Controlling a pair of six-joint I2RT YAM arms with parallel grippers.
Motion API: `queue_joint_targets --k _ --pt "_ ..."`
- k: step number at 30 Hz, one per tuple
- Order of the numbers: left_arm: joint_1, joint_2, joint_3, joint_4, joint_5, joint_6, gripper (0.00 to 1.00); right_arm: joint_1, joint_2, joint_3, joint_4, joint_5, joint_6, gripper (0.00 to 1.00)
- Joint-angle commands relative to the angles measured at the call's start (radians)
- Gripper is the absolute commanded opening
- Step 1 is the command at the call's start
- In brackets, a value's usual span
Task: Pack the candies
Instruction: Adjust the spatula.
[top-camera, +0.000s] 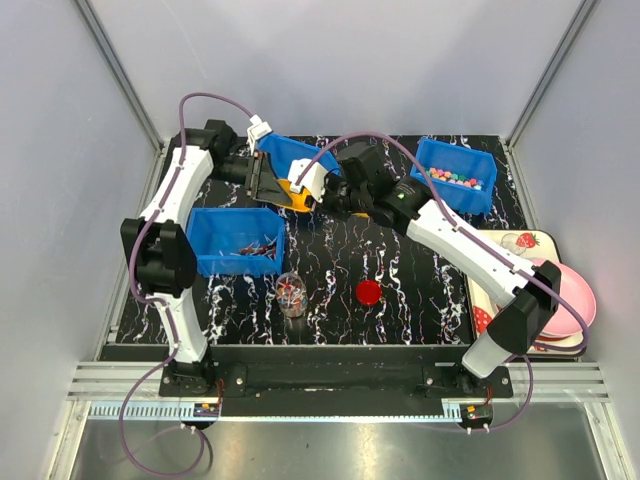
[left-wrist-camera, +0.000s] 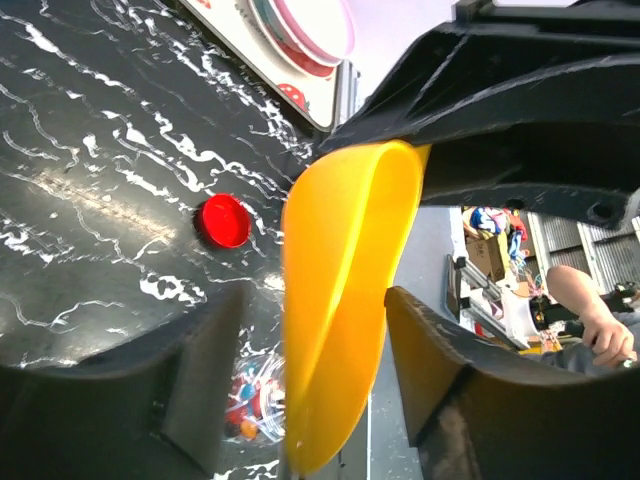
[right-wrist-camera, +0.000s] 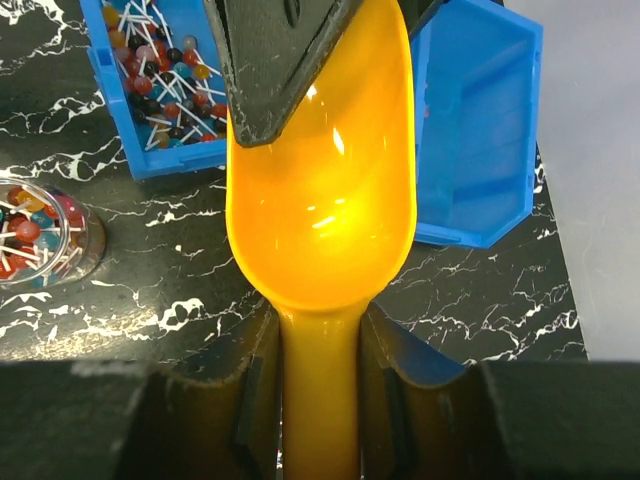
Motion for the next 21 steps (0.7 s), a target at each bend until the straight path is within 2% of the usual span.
queue_joint_targets --k 1,14,21 --pt "0.025 -0.074 0.061 -0.137 0.023 -0.011 0.65 -0.012 -0.055 0.047 0.027 -0.041 0.025 0.0" --pt "0.063 -0.016 0.046 -0.19 -0.075 0.059 0.67 -0.019 -0.019 0.246 -0.157 -0.219 0.094 0.0" --pt "0.094 -0.027 0.072 -0.199 -0.041 0.064 0.71 -0.021 0.001 0.268 -0.184 -0.199 0.098 0.0"
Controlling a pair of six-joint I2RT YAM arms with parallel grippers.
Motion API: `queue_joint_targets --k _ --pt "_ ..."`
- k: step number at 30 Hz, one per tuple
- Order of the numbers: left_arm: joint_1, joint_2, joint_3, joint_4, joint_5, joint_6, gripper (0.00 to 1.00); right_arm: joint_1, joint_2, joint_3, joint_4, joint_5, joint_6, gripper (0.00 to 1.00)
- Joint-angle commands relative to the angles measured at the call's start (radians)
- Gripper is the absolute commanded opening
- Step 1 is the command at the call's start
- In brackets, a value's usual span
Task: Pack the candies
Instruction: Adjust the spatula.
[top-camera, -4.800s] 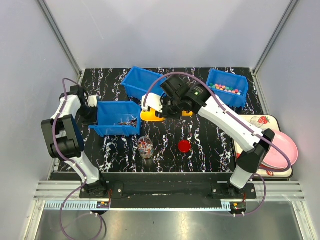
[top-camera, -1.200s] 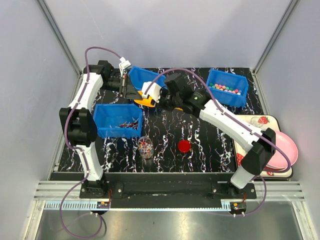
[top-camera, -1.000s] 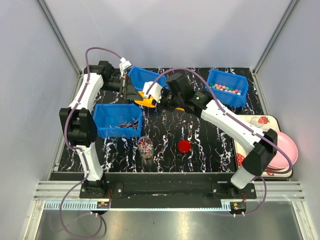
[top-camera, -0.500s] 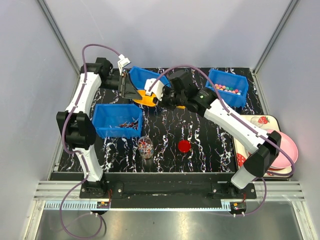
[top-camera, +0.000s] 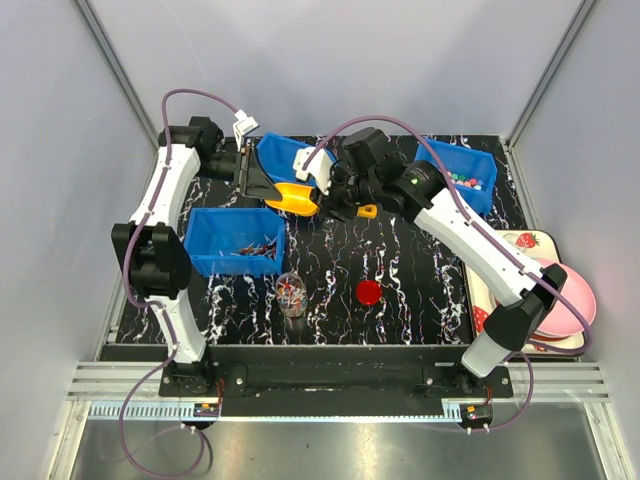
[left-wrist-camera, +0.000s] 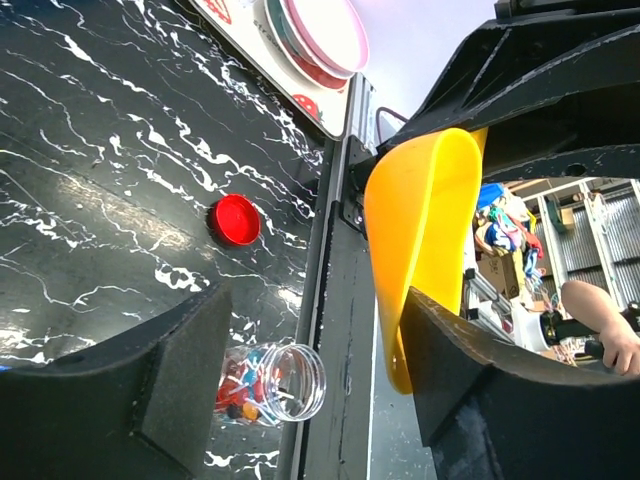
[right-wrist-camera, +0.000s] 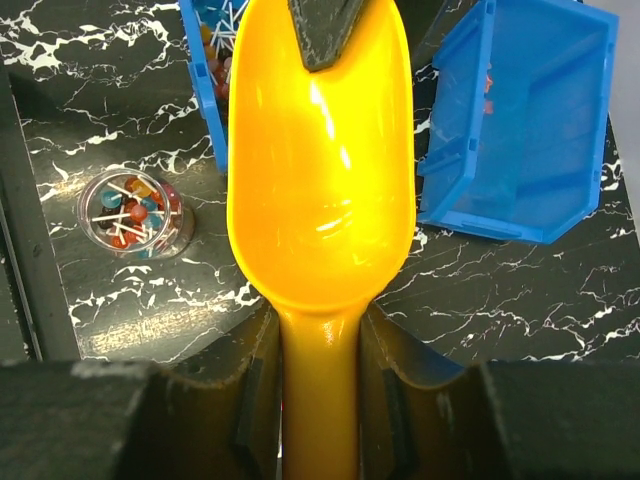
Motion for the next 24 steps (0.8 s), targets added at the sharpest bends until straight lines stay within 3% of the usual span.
queue_joint_targets --k 1,6,8,9,10,13,15,16,24 --pt "0.06 -0.001 0.059 -0.155 -0.006 0.045 0.73 -0.001 -0.023 0.063 0.066 -0.057 0.016 0.0" --pt "0.209 -0.018 0.197 -0.143 -0.03 0.002 0.8 -0.001 -0.038 -0.012 0.071 -0.036 0.002 0.0" --pt "0.267 -0.049 0.184 -0.101 -0.115 -0.062 0.83 -0.001 -0.044 -0.027 0.068 -0.025 -0.001 0.0" --pt "0.278 -0.065 0.161 -0.022 -0.172 -0.096 0.83 -0.003 -0.047 -0.036 0.066 -0.021 -0.006 0.0" --pt "0.289 -0.116 0.124 0.039 -0.335 -0.194 0.84 -0.005 -0.048 -0.038 0.059 -0.007 -0.01 0.0" --pt "0.289 -0.223 -0.118 0.221 -0.649 -0.26 0.88 -0.005 -0.043 -0.037 0.037 0.019 -0.022 0.0" --pt "0.289 -0.262 -0.192 0.298 -0.827 -0.279 0.95 -0.005 -0.04 -0.021 0.025 0.022 -0.029 0.0" --pt "0.289 -0.283 -0.25 0.316 -0.869 -0.276 0.99 -0.005 -0.04 -0.015 0.008 0.025 -0.03 0.0" --pt "0.289 -0.319 -0.413 0.457 -1.18 -0.33 0.99 -0.005 -0.02 0.013 -0.024 0.016 -0.03 0.0"
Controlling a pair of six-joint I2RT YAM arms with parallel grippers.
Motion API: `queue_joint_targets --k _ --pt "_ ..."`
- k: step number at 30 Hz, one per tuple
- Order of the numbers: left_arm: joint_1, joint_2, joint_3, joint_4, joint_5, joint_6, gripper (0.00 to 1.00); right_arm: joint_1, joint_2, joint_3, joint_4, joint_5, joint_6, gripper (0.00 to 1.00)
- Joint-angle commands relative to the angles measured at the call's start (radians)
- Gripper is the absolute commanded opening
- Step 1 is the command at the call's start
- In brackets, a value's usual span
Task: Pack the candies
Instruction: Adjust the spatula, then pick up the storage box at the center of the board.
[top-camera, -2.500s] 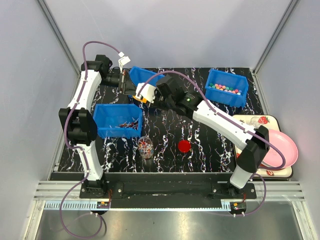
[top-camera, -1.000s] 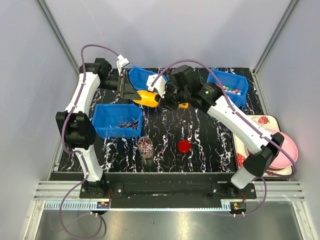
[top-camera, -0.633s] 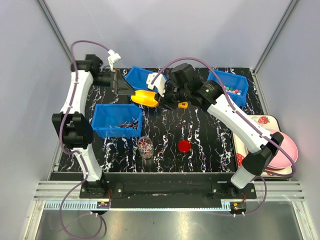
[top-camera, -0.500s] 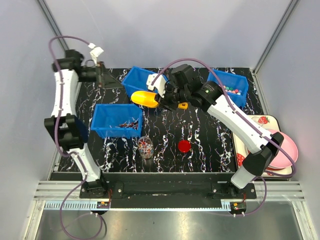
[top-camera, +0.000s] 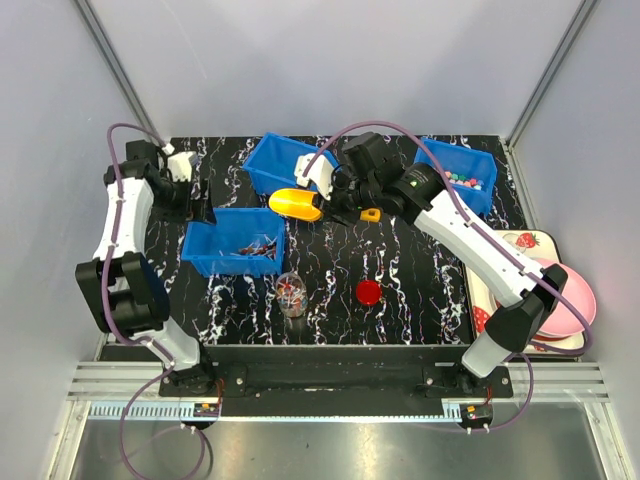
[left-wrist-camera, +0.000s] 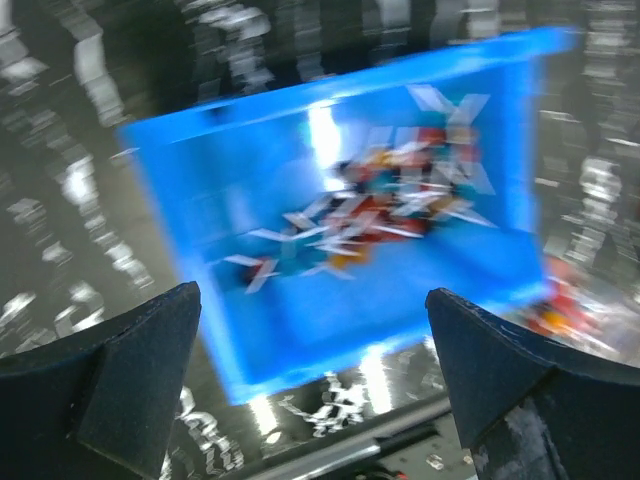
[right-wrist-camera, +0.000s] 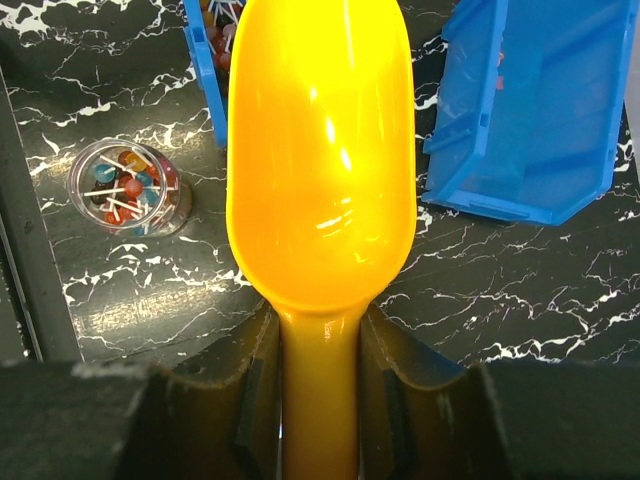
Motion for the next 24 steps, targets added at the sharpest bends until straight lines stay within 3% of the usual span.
queue_joint_targets --k 1,6,8,12,24 --pt "0.006 -0.033 -0.037 0.154 -0.257 -0.056 0.99 -0.005 -0.012 0.043 -0.003 -0.005 -0.007 0.0" --pt "0.005 0.027 -0.054 0.187 -0.325 -0.056 0.98 -0.003 -0.01 0.027 -0.001 -0.004 -0.013 0.0" --pt "0.003 0.047 -0.053 0.194 -0.339 -0.056 0.93 -0.005 -0.007 0.029 -0.004 -0.006 -0.013 0.0" --pt "0.003 0.094 -0.065 0.21 -0.368 -0.06 0.75 -0.003 -0.004 0.029 -0.007 -0.015 -0.01 0.0" --pt "0.003 0.163 -0.122 0.237 -0.323 -0.007 0.49 -0.003 0.002 0.027 -0.014 -0.024 -0.016 0.0"
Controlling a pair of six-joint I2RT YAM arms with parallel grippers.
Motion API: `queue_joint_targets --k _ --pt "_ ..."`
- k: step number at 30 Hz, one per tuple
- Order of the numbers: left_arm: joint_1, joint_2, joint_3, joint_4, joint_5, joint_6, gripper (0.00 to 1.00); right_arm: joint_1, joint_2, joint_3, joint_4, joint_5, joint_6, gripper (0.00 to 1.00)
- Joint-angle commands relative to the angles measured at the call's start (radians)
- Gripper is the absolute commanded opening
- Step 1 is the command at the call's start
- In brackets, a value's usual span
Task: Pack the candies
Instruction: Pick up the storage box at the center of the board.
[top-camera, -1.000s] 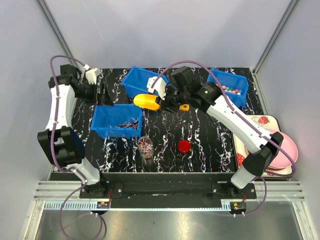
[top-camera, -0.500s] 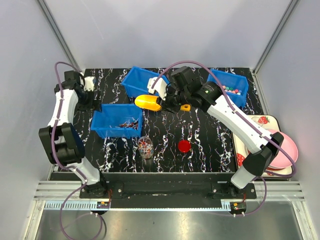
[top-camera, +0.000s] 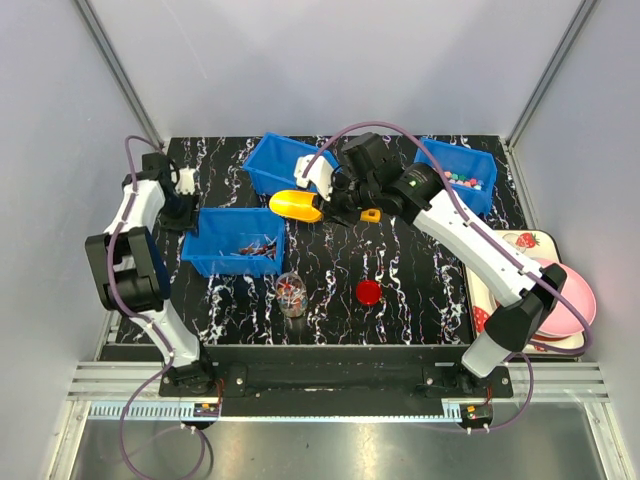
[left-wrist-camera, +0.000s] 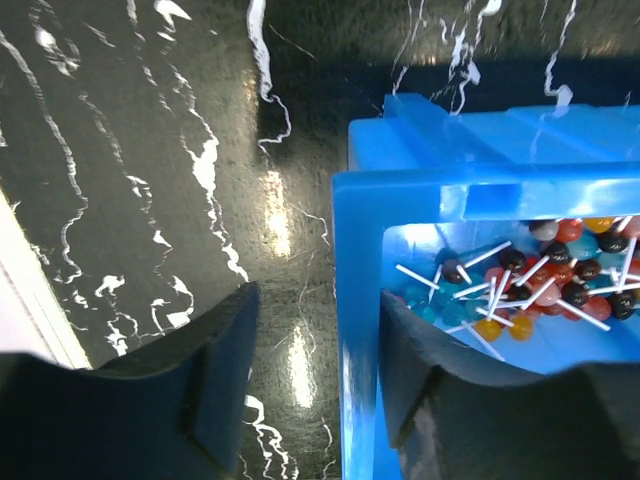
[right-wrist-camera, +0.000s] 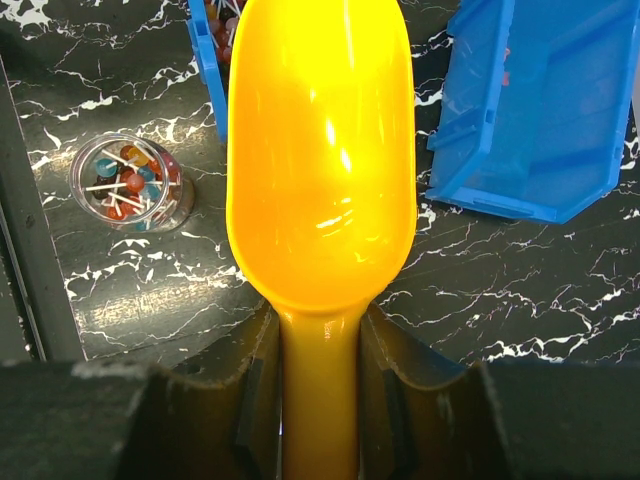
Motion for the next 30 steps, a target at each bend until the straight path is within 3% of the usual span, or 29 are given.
queue_joint_targets --k 1,14,18,23,30 --pt "0.001 0.024 -0.016 0.03 0.015 0.04 0.47 -0.003 0.002 0.025 -0.002 -0.02 -0.013 0.0" --pt "0.001 0.106 -0.057 0.022 0.038 0.075 0.37 -0.005 0.019 0.049 -0.02 -0.022 -0.019 0.0" --pt "-0.004 0.112 -0.062 0.016 0.029 0.074 0.27 -0.003 0.026 0.055 -0.025 -0.022 -0.021 0.0" --pt "-0.01 0.122 -0.076 0.017 0.012 0.066 0.01 -0.003 0.03 0.075 -0.036 -0.017 -0.027 0.0" --pt "-0.015 0.076 -0.074 0.014 0.018 0.04 0.0 -0.001 0.051 0.104 -0.054 0.041 -0.039 0.0"
